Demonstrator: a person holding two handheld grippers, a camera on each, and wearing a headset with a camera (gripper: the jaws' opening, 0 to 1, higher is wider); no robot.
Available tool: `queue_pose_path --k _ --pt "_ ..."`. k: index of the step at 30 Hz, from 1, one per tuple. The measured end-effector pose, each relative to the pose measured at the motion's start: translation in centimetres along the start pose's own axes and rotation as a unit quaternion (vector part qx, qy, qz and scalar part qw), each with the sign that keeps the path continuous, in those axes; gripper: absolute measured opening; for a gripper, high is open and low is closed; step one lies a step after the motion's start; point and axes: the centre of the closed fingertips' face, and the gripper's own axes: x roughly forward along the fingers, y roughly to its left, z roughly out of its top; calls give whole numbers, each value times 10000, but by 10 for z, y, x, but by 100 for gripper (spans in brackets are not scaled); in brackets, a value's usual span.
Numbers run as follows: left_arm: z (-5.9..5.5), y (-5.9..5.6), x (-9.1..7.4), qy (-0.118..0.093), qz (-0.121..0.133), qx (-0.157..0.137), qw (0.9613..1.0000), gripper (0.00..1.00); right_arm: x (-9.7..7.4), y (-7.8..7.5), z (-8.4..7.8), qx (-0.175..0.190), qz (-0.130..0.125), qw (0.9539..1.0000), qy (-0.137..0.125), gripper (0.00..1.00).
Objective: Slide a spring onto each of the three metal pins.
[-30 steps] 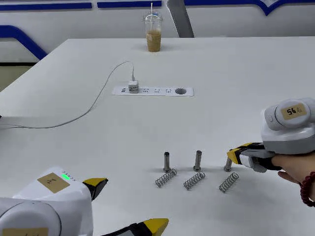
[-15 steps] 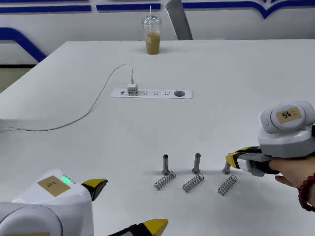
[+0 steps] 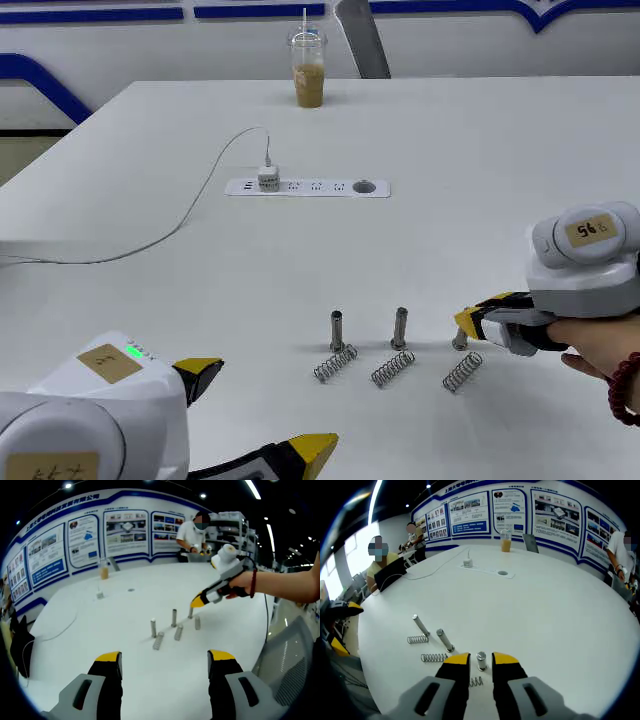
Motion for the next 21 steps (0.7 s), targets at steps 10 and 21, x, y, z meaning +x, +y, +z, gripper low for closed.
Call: queue_pose_path --k 10,21 --pt "-2 7 15 107 -7 302 9995 66 -16 -1 11 185 120 9987 -450 30" --pt "-2 12 32 168 -129 442 9988 60 -34 9 13 2 446 9957 -816 45"
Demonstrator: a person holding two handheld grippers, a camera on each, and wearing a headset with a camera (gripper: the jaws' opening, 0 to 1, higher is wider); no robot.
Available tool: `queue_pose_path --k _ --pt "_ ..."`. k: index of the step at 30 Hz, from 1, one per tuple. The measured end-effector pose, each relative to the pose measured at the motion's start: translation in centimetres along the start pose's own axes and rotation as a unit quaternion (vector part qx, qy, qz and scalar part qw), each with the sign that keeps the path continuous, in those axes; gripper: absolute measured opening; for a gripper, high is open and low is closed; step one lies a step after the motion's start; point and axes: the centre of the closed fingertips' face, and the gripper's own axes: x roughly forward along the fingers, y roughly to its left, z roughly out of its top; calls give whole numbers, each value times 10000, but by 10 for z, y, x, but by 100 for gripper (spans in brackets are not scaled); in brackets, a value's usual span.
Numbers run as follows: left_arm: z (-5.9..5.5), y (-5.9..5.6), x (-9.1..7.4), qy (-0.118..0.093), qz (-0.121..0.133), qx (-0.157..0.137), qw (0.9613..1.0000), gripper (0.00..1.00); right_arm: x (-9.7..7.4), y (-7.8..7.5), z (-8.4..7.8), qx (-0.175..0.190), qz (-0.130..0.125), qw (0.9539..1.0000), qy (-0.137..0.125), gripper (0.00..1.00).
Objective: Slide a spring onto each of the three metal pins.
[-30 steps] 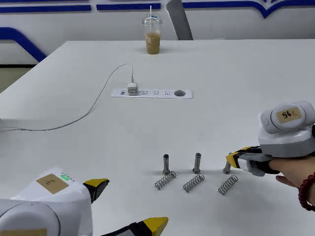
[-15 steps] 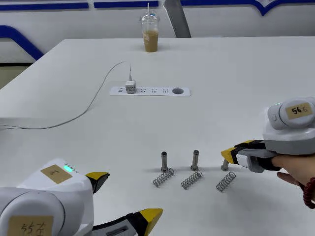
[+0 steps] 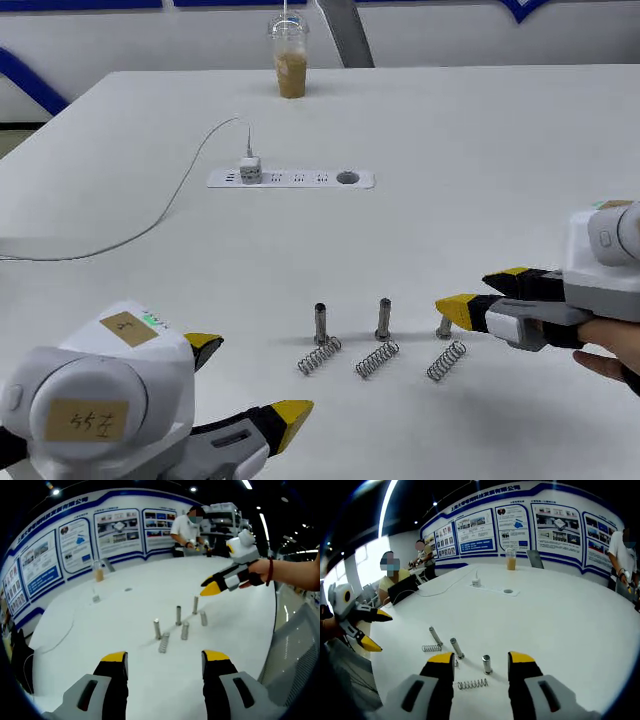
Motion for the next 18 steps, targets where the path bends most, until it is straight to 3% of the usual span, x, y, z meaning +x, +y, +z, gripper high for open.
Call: queue_pose_path --k 13,18 --pt "-4 2 26 95 -136 277 9995 54 -16 19 -8 16 552 9978 -371 58" --pt "-11 3 38 214 -212 461 9985 51 -20 26 -11 -81 666 9967 -467 63"
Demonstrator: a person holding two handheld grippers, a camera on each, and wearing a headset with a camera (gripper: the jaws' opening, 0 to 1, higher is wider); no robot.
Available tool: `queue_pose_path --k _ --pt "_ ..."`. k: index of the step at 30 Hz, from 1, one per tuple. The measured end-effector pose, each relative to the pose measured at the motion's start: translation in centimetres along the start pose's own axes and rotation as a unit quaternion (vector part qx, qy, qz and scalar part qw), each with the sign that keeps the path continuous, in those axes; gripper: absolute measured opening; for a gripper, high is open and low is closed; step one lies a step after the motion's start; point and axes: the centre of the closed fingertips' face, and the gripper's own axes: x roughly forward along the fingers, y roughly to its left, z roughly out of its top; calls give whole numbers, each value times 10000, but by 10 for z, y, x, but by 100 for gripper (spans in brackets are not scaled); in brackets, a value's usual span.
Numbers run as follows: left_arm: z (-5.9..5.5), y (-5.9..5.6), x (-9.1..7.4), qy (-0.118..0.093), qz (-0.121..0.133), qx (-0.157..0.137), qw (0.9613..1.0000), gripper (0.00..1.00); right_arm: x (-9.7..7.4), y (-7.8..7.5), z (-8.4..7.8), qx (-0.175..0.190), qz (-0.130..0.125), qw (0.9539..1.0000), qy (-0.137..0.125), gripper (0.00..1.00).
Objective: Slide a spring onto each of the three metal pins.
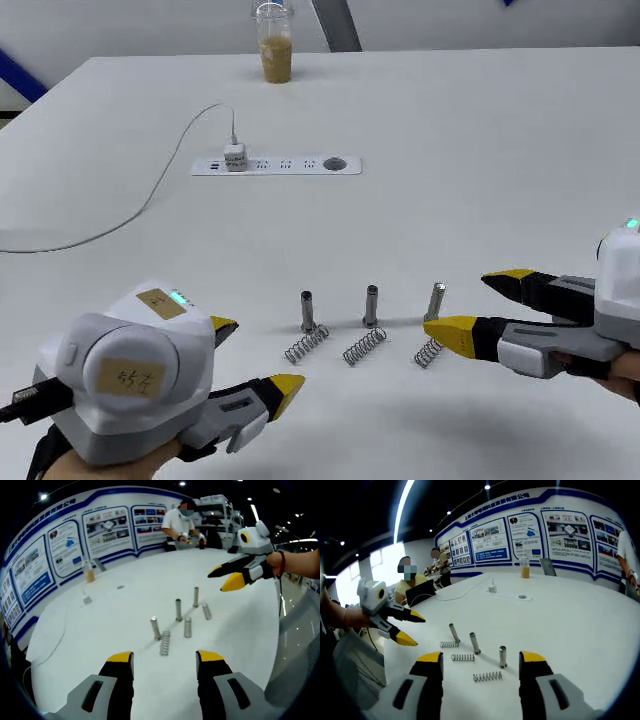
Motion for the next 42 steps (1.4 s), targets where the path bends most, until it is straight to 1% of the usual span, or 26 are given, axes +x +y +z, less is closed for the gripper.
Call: queue_pose_path --k 2,5,9,14,20,23,27,30,32,36,40,42 --pt "-3 1 5 38 -38 43 10000 49 -2 3 0 9 61 9999 -88 65" --pt "-4 0 12 52 -107 86 9999 46 -5 7 -2 -8 145 9998 -125 68" --pt "-5 0 22 45 -168 236 9996 43 -10 12 -5 42 231 9996 -177 71" --pt "-9 2 35 155 -215 481 9985 41 -13 15 -14 104 266 9996 -86 73" --pt "-14 3 47 281 -326 463 9980 36 -15 21 -24 89 331 9994 -28 74" --pt "-17 4 53 329 -381 444 9977 34 -17 23 -27 153 342 9993 -29 75" --pt "-20 4 58 384 -435 414 9975 30 -19 23 -32 201 329 9993 -27 74" --pt "-22 3 62 429 -497 430 9969 27 -20 22 -35 301 335 9990 -36 74" --pt "-24 2 63 497 -556 419 9963 25 -21 22 -36 300 316 9990 -28 74" --pt "-23 1 64 472 -591 367 9965 23 -22 23 -39 235 300 9993 8 74" --pt "-23 -1 65 457 -649 376 9961 20 -21 25 -41 189 325 9993 29 75" --pt "-22 -2 65 457 -660 403 9960 17 -20 26 -42 147 292 9994 57 75"
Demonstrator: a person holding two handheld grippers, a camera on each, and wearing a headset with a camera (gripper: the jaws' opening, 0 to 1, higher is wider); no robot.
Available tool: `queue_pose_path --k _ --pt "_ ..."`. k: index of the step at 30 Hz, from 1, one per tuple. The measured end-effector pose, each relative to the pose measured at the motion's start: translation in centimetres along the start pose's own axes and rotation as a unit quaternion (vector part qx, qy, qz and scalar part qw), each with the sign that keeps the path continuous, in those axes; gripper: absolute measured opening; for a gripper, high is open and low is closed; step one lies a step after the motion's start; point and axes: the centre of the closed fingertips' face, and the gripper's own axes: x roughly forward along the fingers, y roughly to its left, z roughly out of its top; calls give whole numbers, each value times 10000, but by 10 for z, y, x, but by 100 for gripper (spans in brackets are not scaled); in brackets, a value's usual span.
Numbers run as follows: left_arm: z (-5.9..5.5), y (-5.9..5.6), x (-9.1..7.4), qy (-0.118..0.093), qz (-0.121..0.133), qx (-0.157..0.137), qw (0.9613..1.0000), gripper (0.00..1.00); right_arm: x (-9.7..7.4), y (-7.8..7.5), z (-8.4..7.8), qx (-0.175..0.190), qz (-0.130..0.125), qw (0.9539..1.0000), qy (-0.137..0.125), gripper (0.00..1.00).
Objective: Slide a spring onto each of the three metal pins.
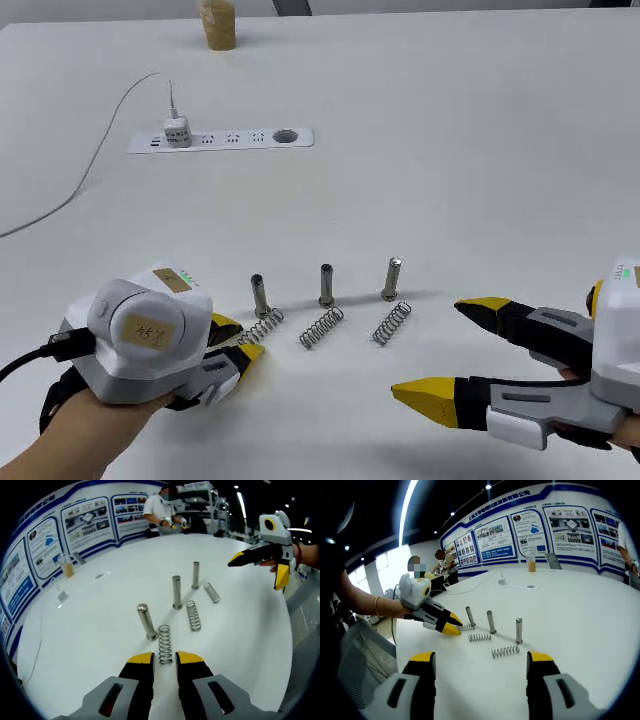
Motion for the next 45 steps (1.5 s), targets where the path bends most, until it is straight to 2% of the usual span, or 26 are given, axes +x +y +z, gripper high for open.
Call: queue_pose_path --k 4,9,13,23,26,32,38,45 --pt "0 -1 1 4 -13 8 10000 12 0 4 1 -112 14 9999 13 76" --pt "-1 0 0 48 12 -18 10000 11 0 6 4 -100 8 9999 -26 77" --pt "-2 0 -3 21 11 -158 9999 10 -1 5 4 -43 -28 10000 -26 76" --pt "10 -6 -21 -334 97 -163 9993 10 -6 2 11 244 -151 9994 -173 74" --pt "15 -12 -27 -469 74 -103 9988 10 -6 2 15 273 -190 9992 -236 71" --pt "28 -27 -40 -764 31 187 9969 10 0 13 27 307 -52 9989 -347 69" --pt "37 -36 -51 -1000 4 284 9946 10 7 24 40 439 130 9977 -505 64" --pt "55 -44 -64 -1458 -35 294 9889 10 15 39 51 712 408 9945 -653 56"
